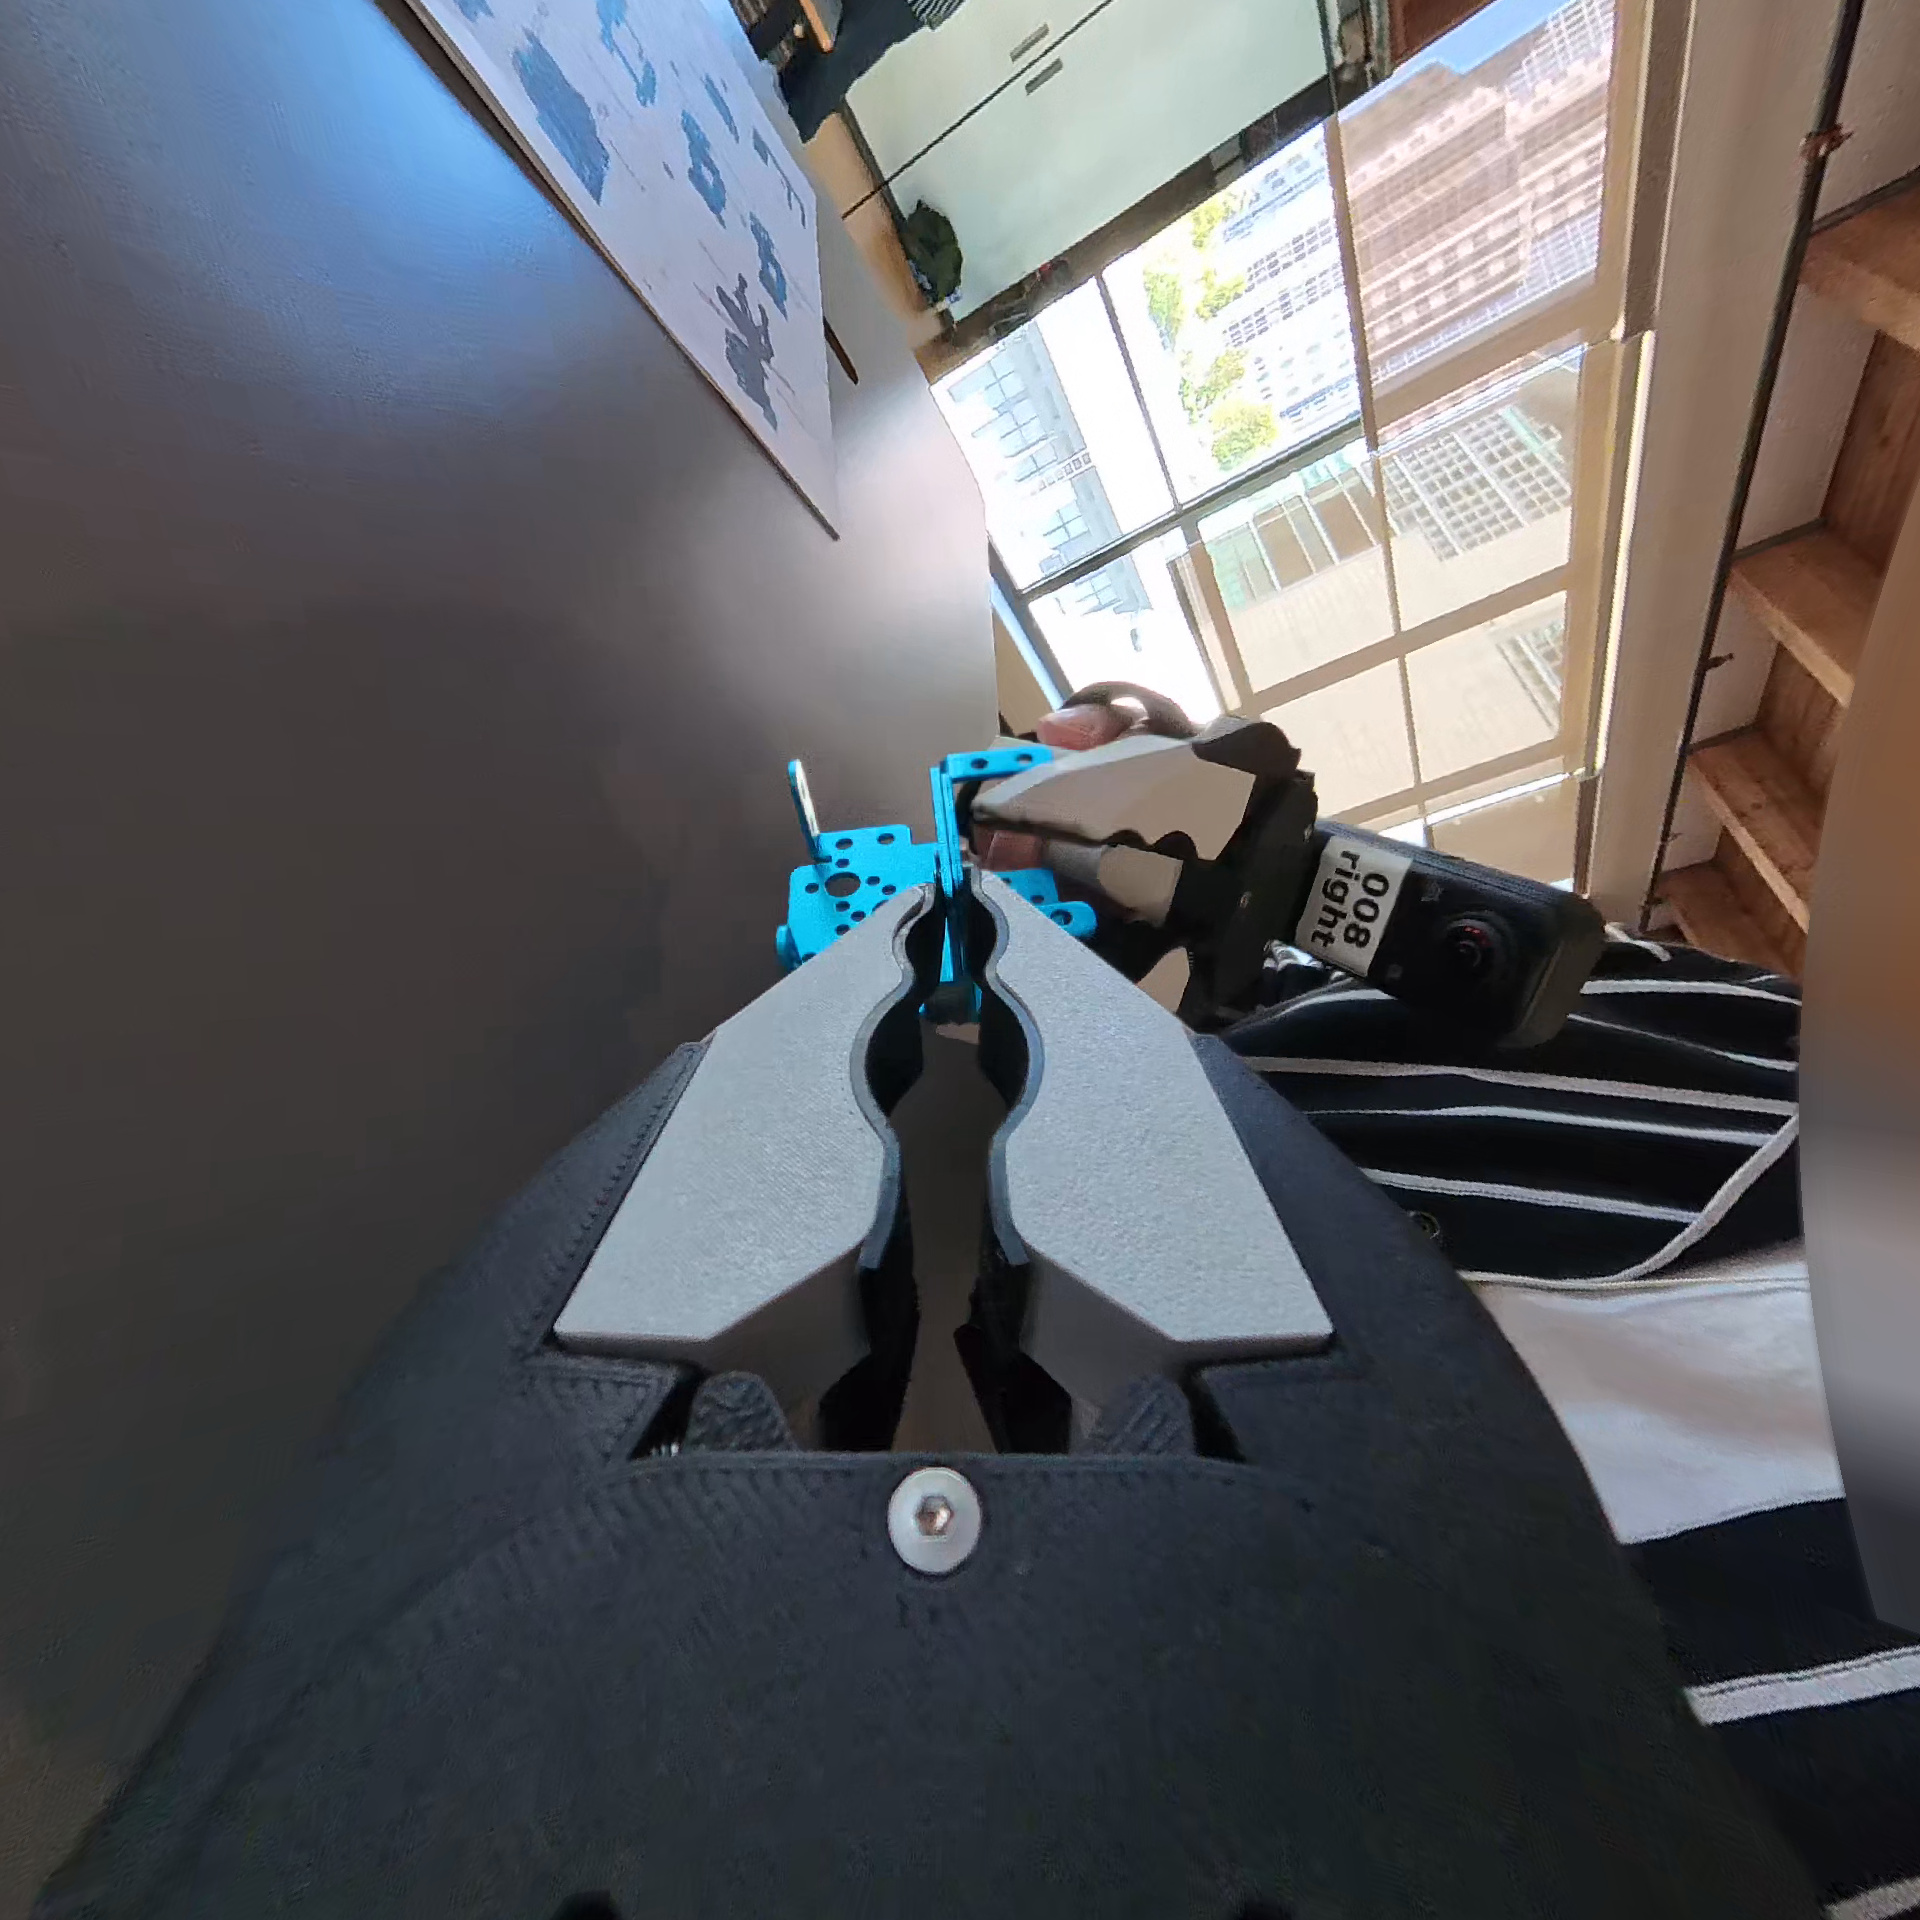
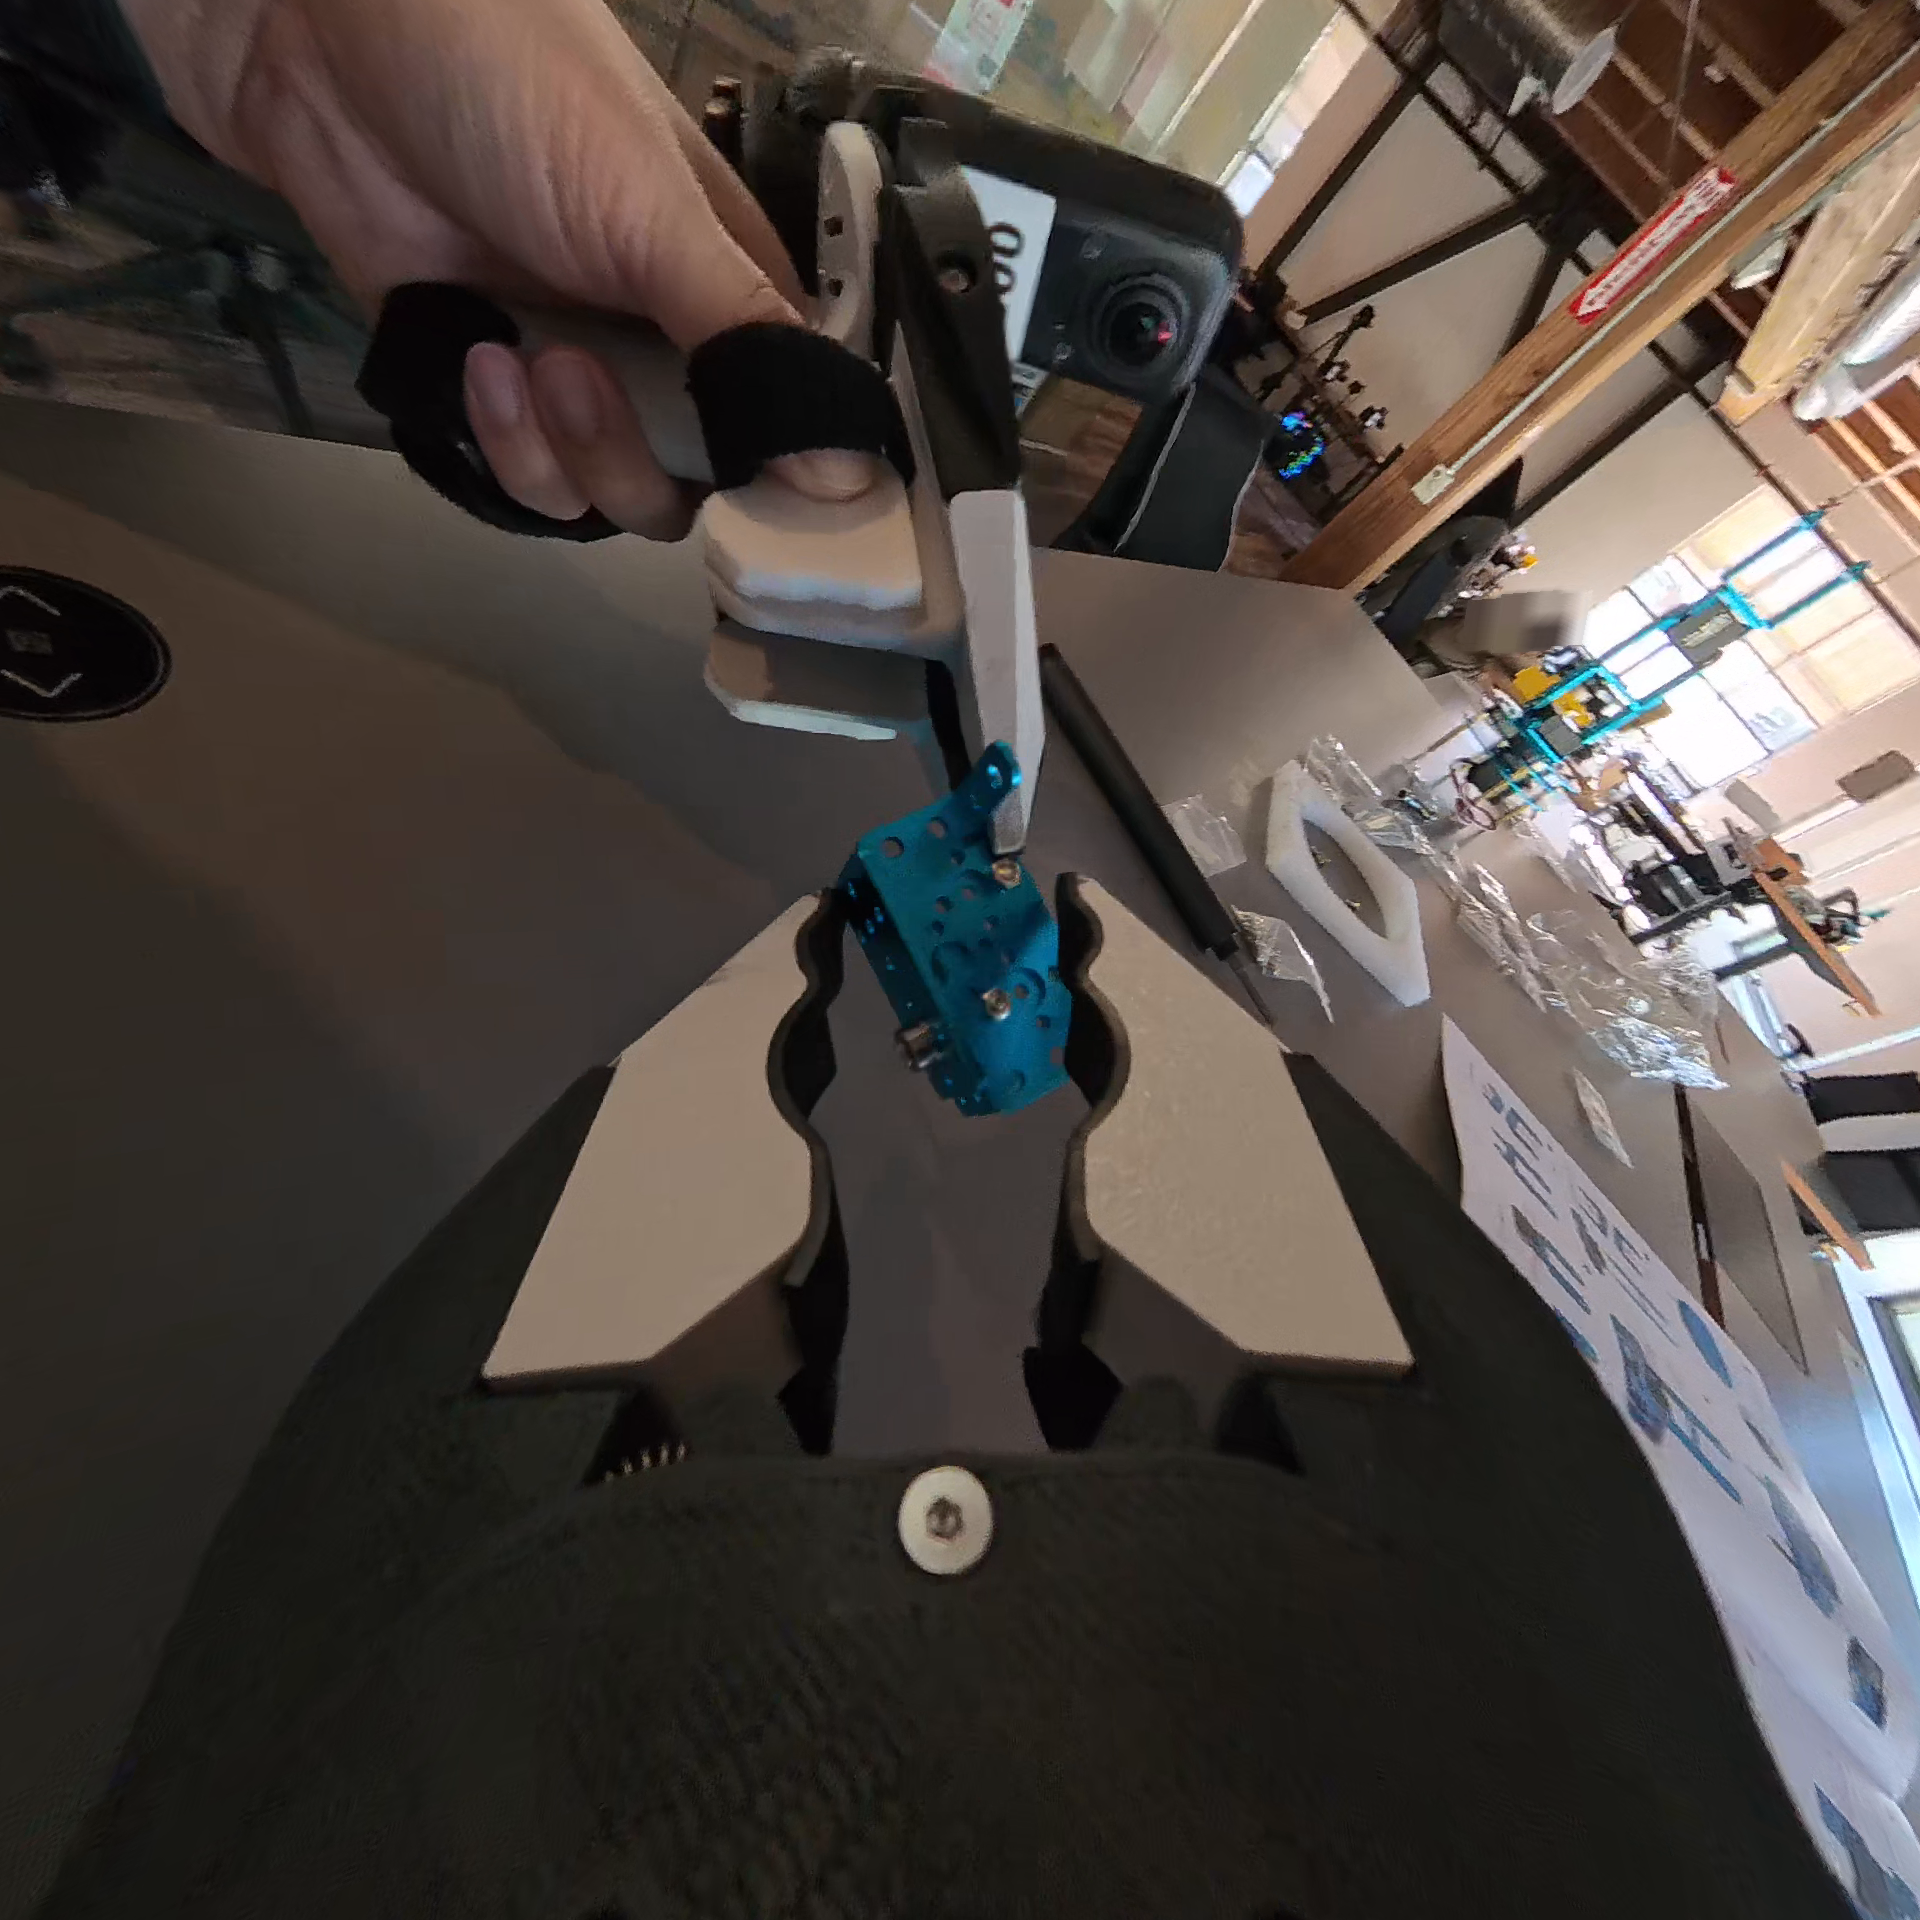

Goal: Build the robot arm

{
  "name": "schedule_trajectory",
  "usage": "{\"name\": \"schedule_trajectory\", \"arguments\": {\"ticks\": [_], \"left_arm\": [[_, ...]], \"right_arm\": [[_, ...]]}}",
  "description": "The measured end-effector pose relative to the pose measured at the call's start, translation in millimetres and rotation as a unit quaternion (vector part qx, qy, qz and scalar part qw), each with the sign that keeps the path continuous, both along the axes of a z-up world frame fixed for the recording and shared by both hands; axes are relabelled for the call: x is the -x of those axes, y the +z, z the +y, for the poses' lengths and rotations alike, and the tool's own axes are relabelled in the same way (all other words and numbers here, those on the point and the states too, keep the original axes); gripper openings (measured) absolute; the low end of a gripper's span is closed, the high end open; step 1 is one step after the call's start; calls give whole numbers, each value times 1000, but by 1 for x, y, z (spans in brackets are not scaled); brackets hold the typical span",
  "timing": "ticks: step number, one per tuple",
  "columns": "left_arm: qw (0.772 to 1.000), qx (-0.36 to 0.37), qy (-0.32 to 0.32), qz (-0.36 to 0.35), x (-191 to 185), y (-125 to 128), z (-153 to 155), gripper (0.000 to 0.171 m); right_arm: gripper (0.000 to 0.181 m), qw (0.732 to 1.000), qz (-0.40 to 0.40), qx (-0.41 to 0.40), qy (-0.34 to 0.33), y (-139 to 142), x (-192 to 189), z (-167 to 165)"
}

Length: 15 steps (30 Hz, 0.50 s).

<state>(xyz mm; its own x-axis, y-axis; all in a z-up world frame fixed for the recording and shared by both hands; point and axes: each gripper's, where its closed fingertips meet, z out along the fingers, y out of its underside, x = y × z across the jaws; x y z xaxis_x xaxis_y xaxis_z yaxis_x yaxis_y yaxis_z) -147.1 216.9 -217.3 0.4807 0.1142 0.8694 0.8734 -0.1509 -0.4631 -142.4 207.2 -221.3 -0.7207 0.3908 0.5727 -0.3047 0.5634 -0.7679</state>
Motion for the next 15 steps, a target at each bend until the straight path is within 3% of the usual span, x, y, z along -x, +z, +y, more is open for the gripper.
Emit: {"name": "schedule_trajectory", "arguments": {"ticks": [8,11,15], "left_arm": [[1000,-2,9,4,2,3,2,2],[1000,-3,21,4,7,4,-1,2],[1000,-10,19,-1,6,6,-1,2]], "right_arm": [[36,1000,8,-5,-9,1,1,-1],[20,1000,17,-14,-7,0,0,0],[23,1000,24,-5,-9,3,0,1]]}}
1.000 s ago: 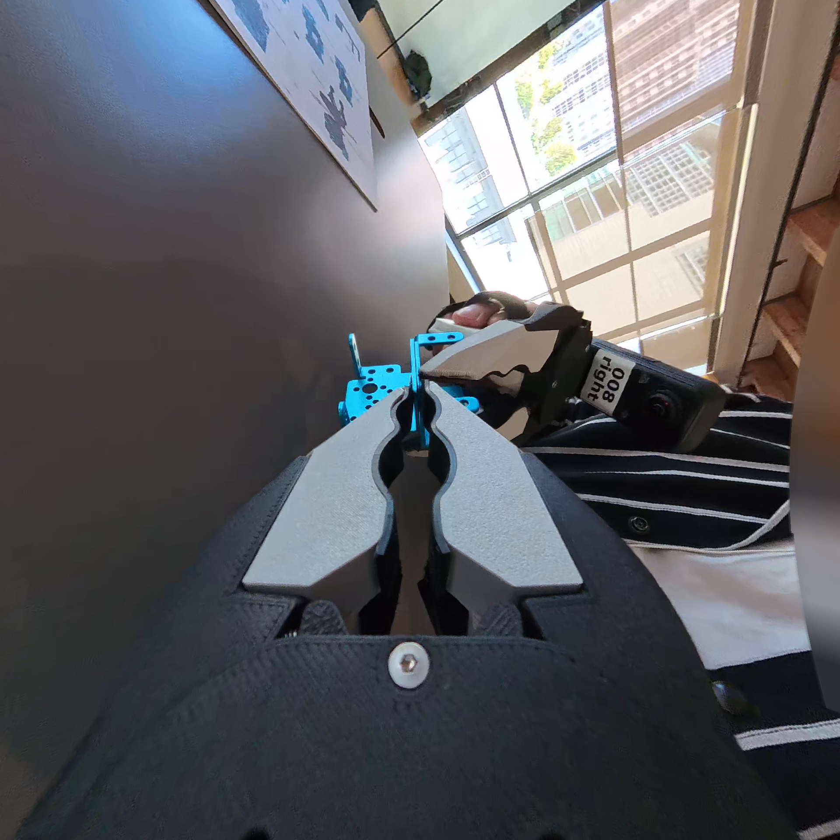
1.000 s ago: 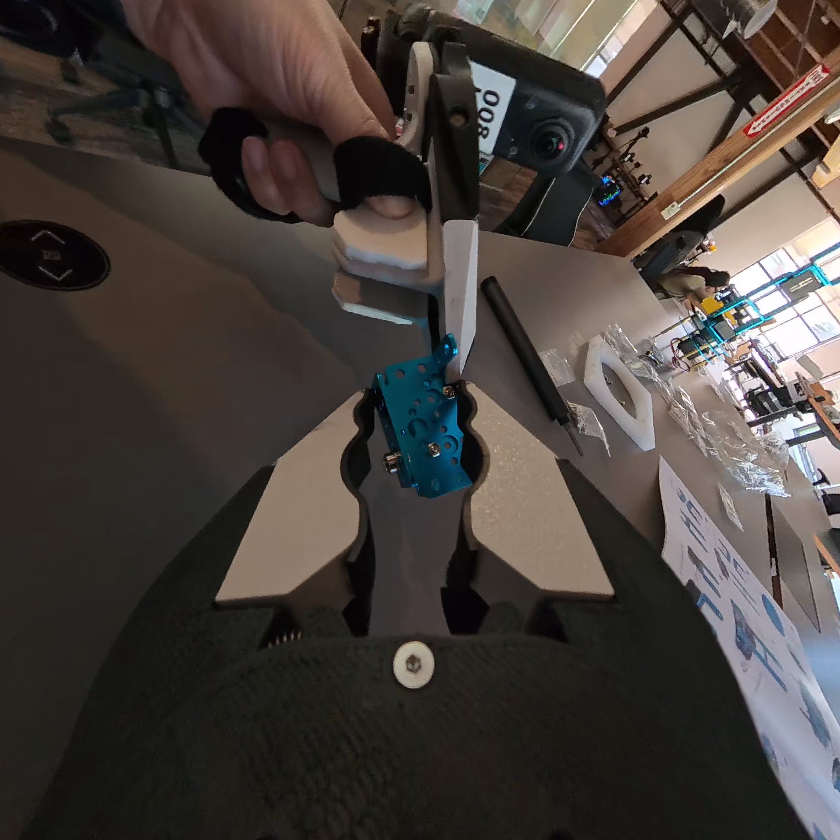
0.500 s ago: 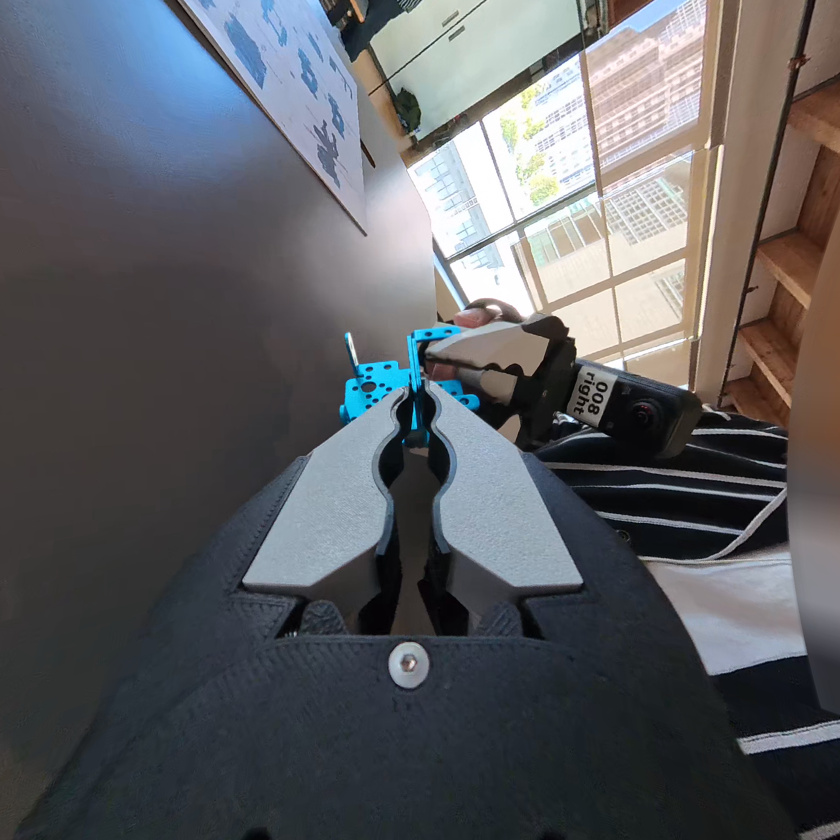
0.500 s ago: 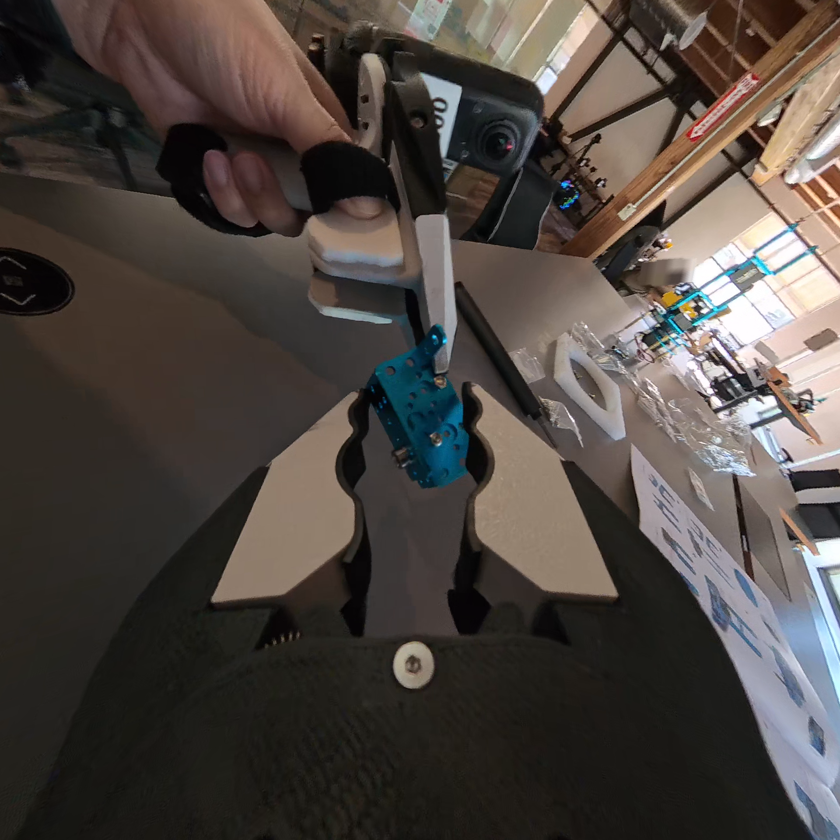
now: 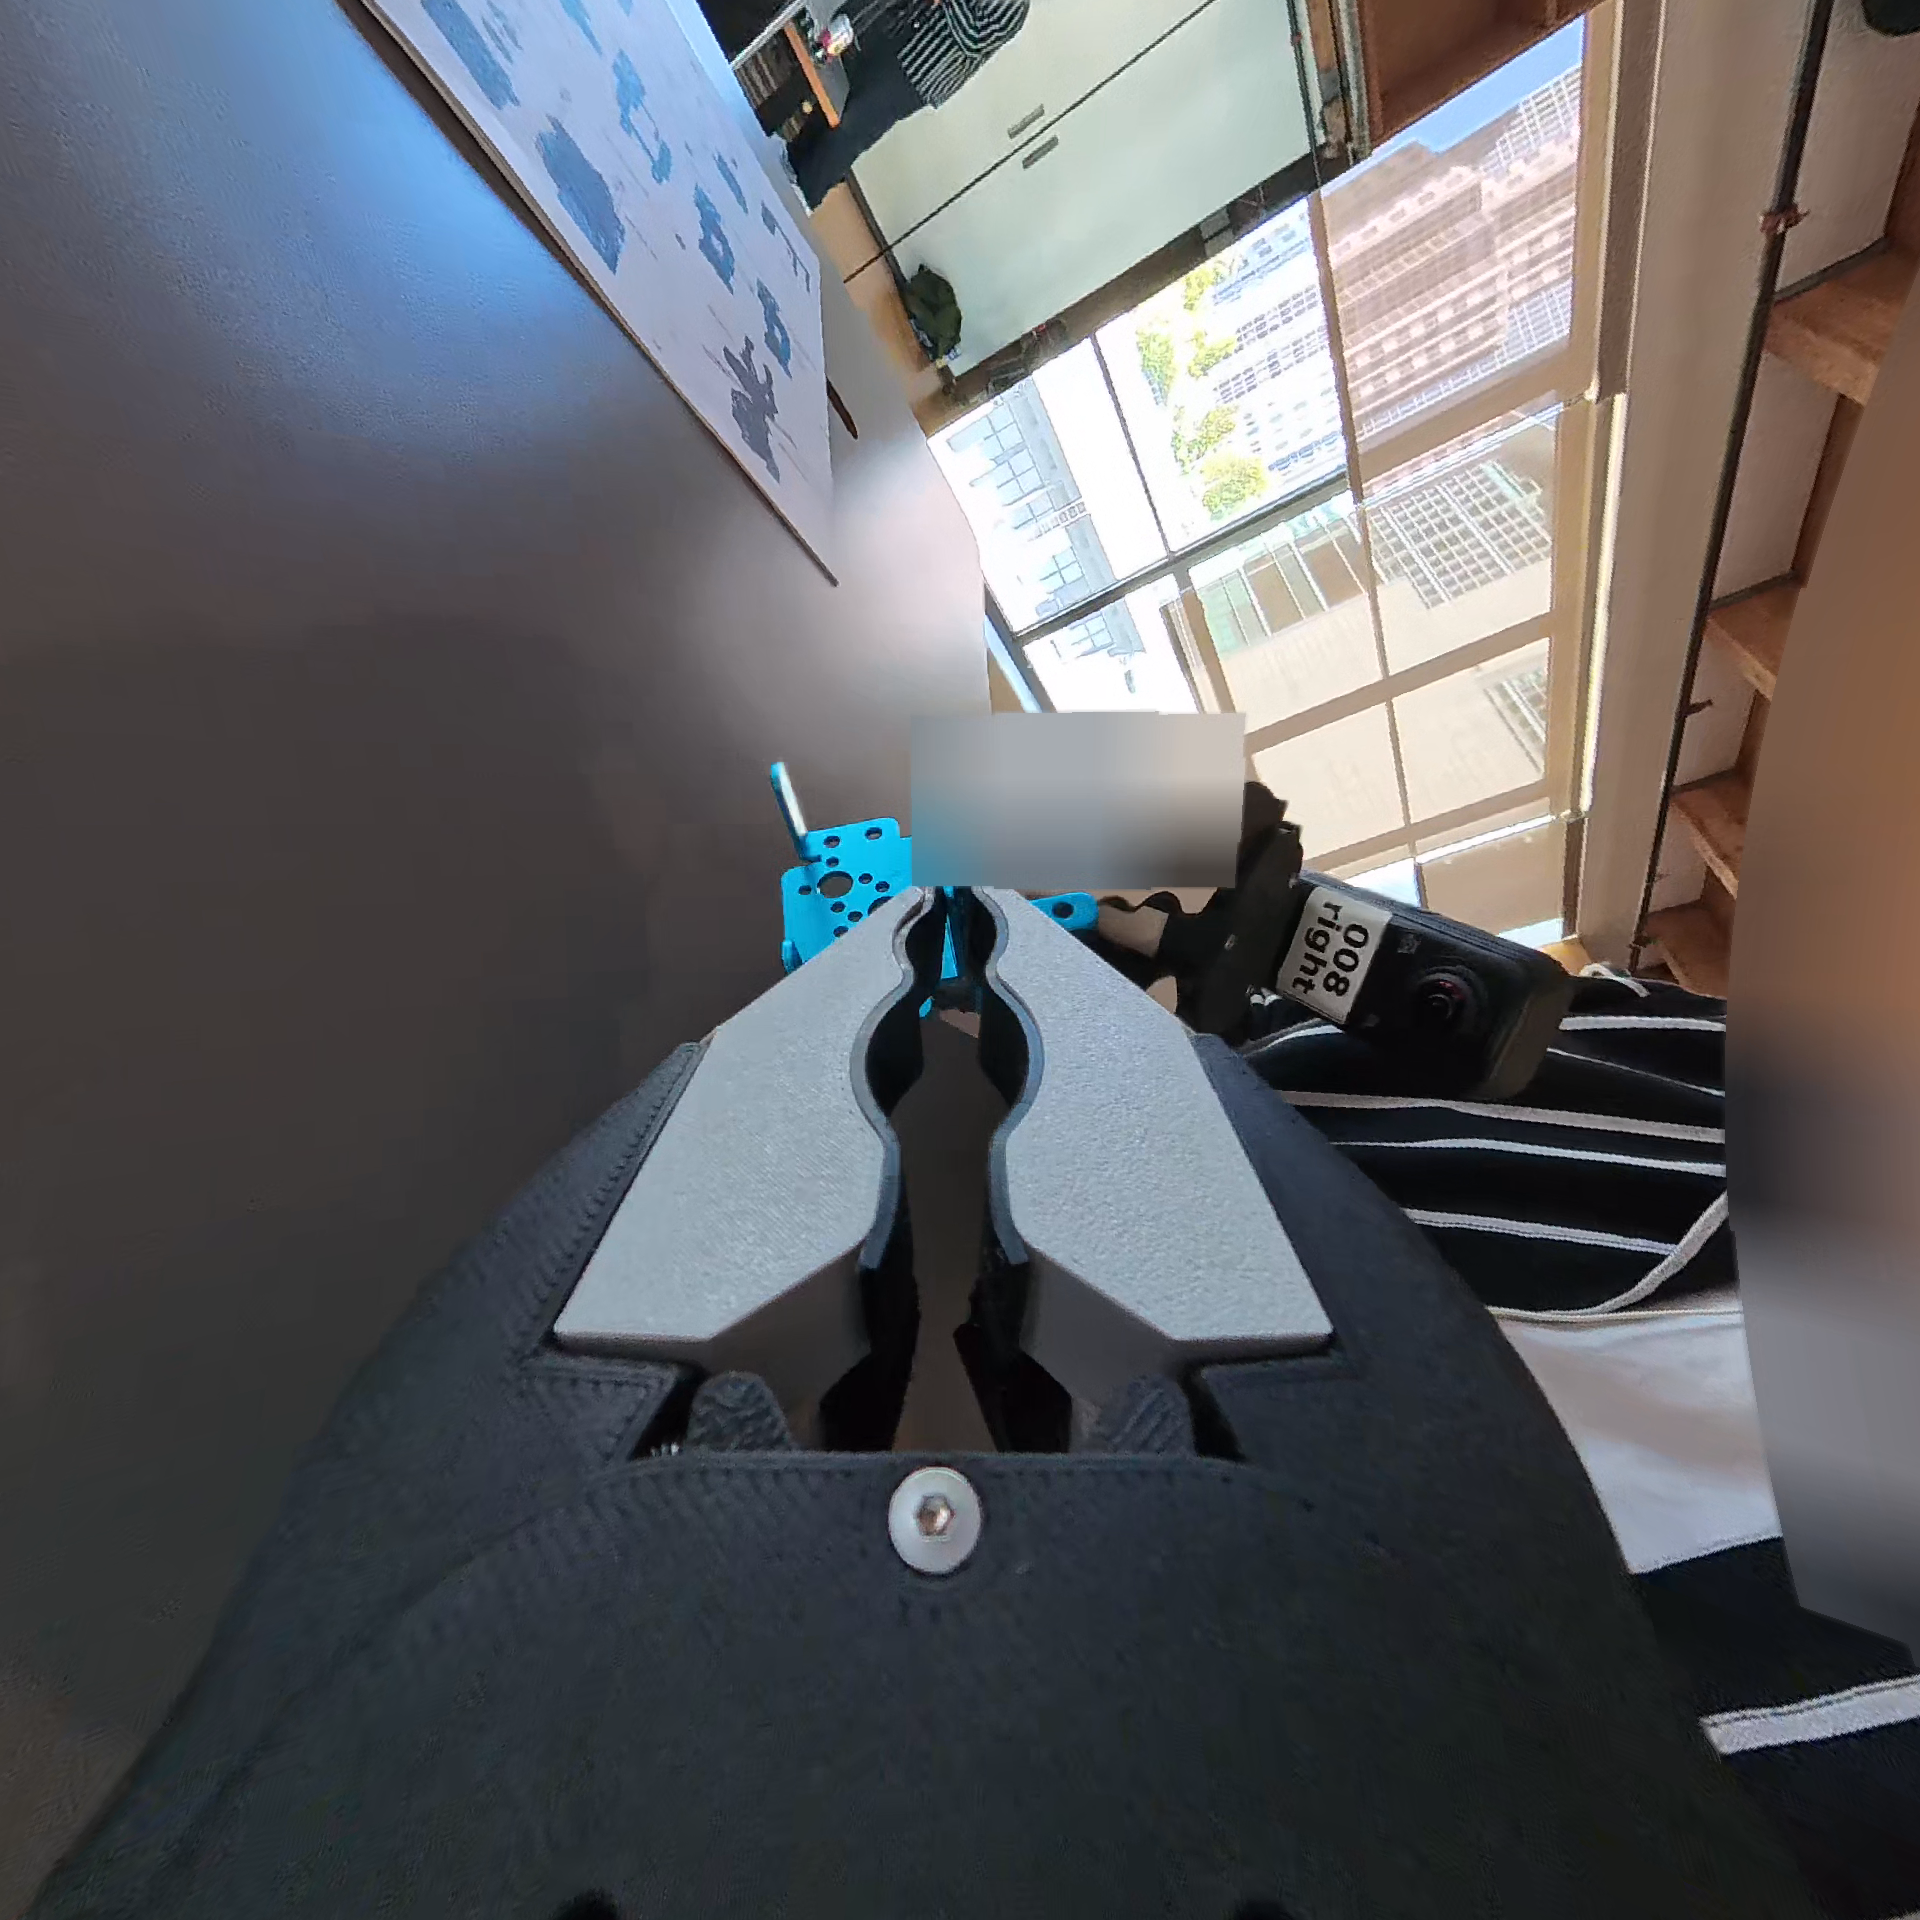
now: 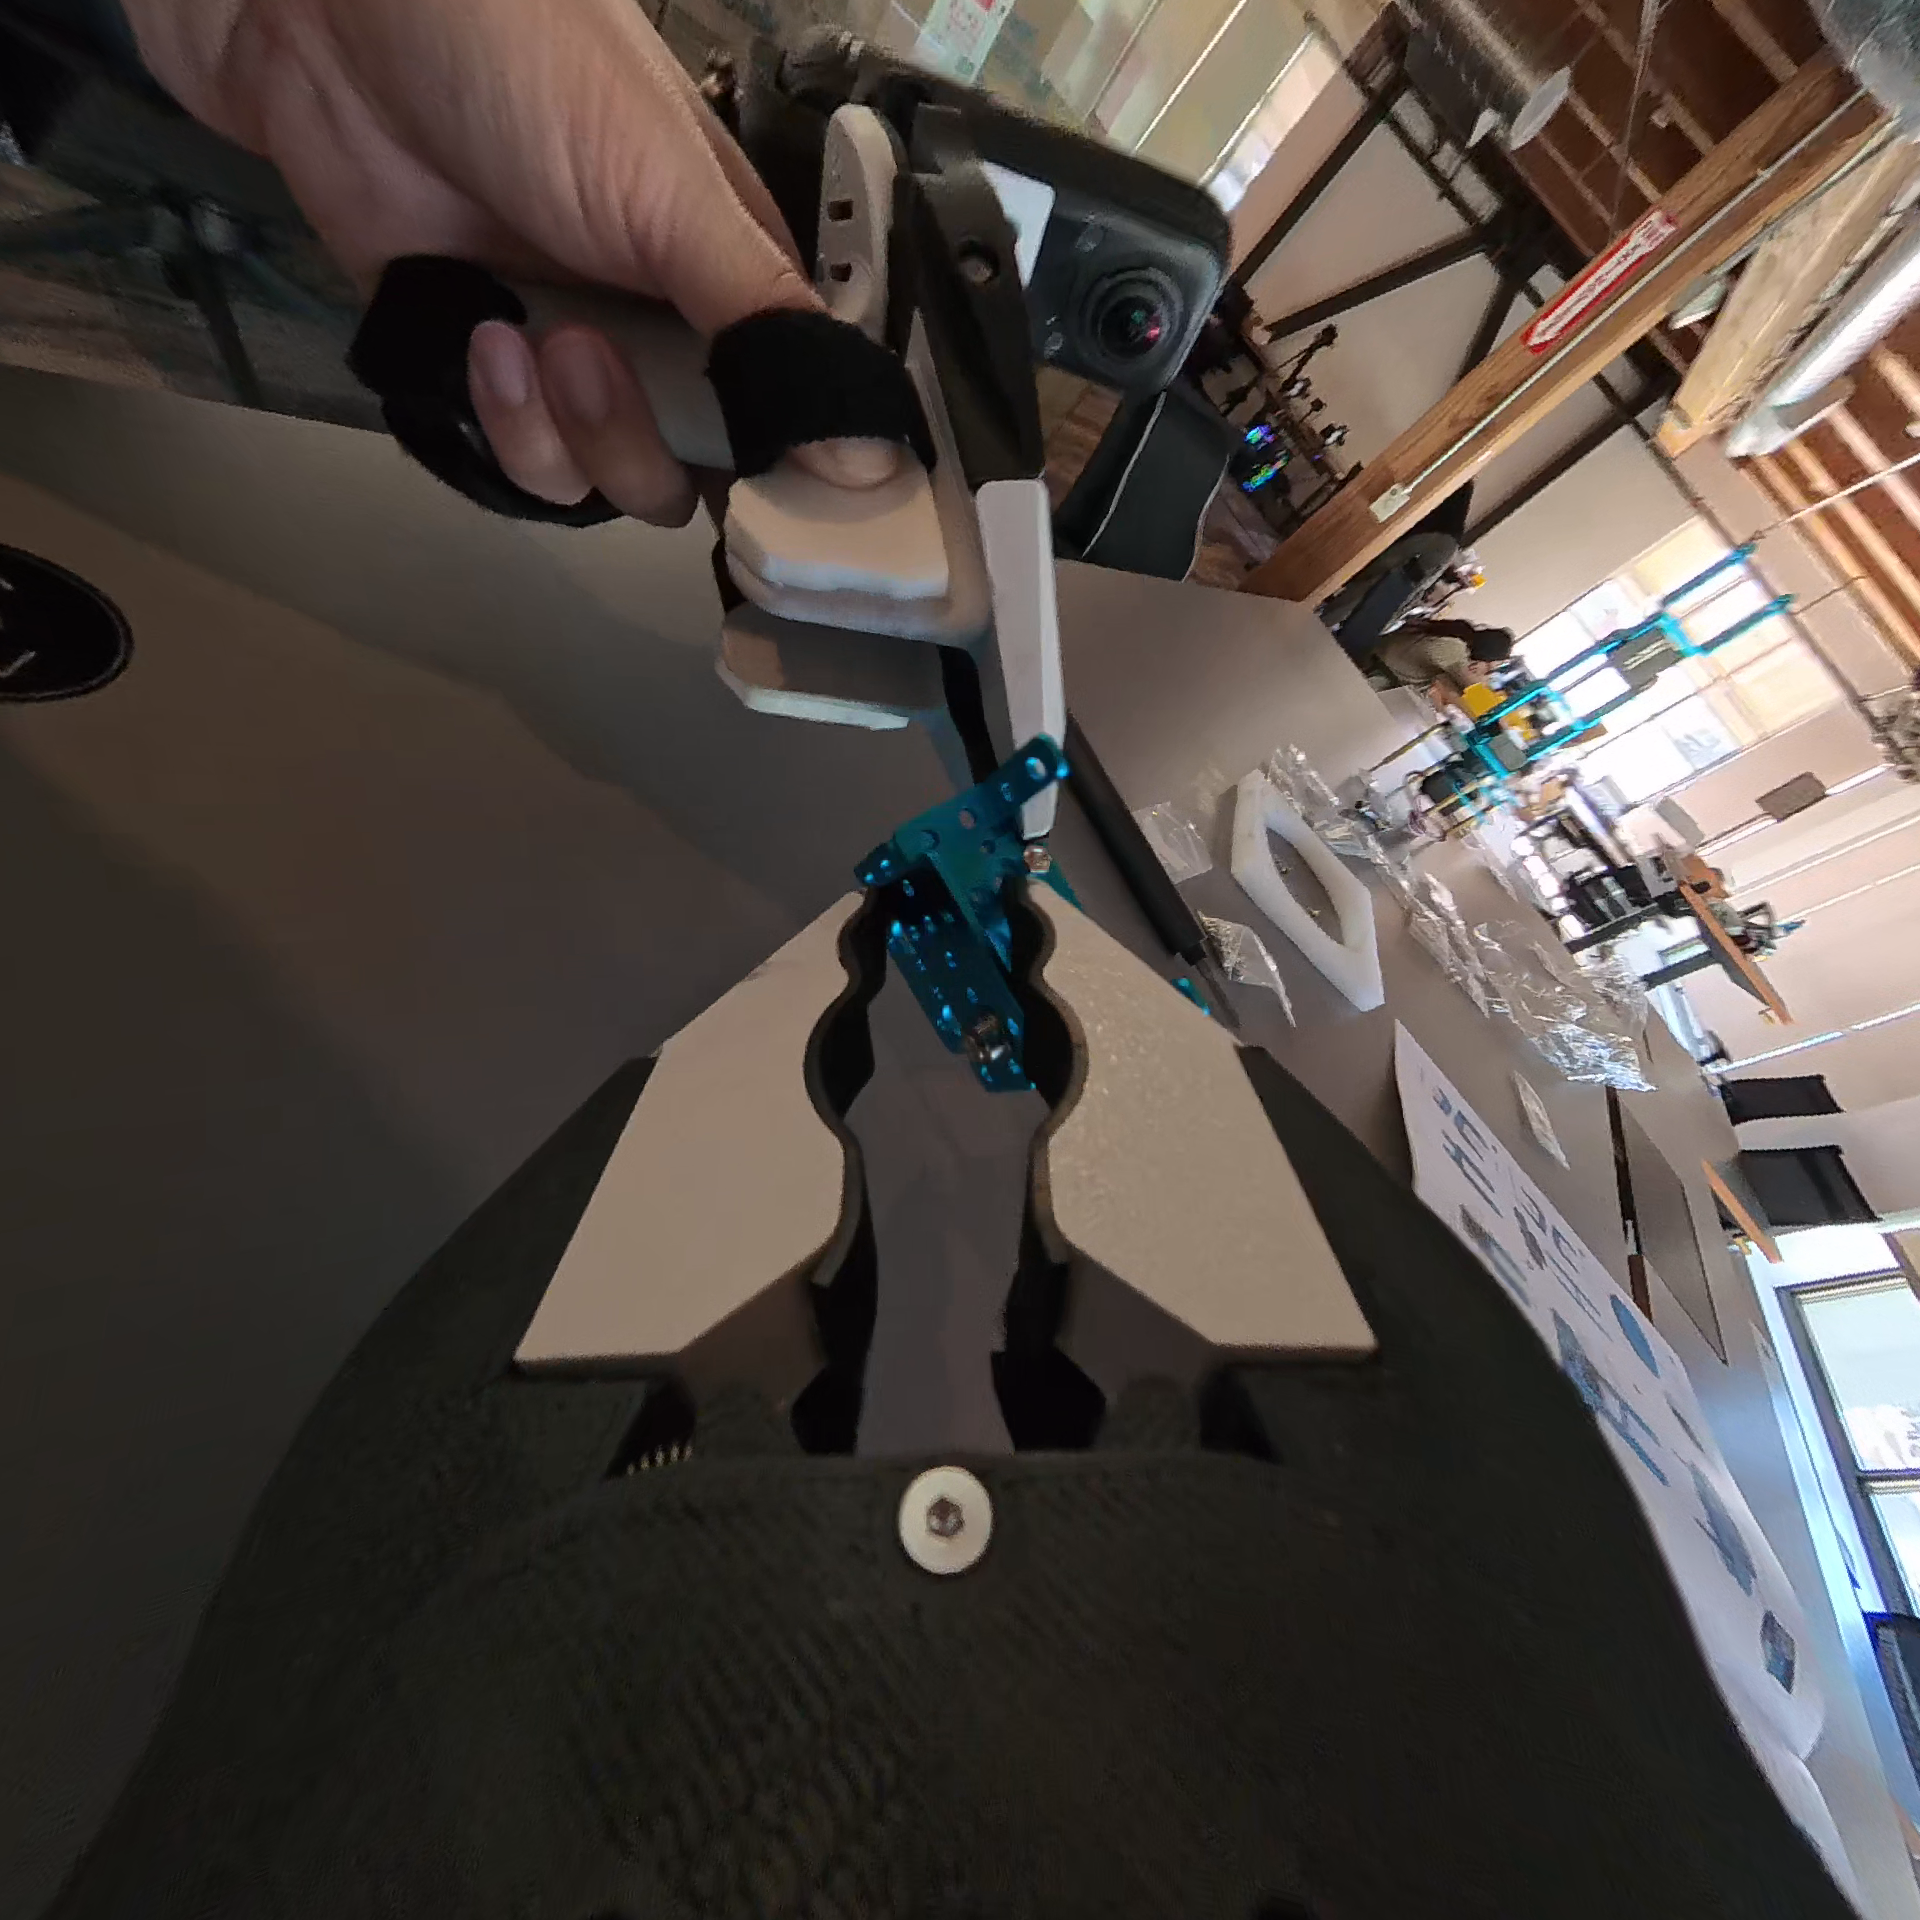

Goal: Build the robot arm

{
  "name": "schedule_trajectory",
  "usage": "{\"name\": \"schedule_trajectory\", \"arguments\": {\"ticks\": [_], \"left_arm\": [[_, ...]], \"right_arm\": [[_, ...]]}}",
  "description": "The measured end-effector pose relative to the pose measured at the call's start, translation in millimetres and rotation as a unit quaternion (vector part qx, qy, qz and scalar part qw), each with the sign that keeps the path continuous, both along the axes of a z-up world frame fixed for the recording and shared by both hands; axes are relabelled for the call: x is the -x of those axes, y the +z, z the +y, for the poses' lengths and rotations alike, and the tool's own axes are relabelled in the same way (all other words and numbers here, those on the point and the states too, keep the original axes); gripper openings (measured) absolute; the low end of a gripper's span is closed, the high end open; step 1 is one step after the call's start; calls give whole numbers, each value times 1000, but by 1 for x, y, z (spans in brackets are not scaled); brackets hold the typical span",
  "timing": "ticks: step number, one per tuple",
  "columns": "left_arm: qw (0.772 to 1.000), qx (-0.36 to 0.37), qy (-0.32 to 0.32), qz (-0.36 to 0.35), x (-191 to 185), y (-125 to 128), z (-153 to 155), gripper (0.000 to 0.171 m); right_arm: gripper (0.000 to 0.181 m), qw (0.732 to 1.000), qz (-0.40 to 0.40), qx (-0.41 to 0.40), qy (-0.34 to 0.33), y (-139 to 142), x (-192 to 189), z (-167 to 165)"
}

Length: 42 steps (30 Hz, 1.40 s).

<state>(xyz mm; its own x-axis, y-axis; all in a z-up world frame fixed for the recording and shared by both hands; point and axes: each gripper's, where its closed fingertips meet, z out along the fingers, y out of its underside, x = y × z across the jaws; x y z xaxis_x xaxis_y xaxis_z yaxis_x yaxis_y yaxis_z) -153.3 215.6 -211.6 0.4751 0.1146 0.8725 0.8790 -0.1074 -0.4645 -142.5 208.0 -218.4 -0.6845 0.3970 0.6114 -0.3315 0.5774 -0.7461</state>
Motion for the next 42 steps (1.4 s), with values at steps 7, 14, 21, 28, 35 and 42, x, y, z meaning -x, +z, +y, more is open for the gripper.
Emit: {"name": "schedule_trajectory", "arguments": {"ticks": [7,14,21,28,35,42], "left_arm": [[1000,7,-14,3,-5,-2,6,2],[1000,0,-11,0,-3,1,12,2],[999,-11,-23,-22,0,0,22,2],[999,4,-42,-25,-5,-6,30,2],[999,-11,-30,-33,-4,-4,29,2],[999,-12,-25,-24,-2,0,29,2]], "right_arm": [[37,1000,-12,2,8,-2,0,-2],[37,1000,-5,17,-11,1,3,5],[36,999,12,13,-37,2,5,18],[32,999,-12,17,-38,-4,0,26],[30,998,4,20,-54,-1,1,29],[21,999,0,13,-37,0,-1,26]]}}
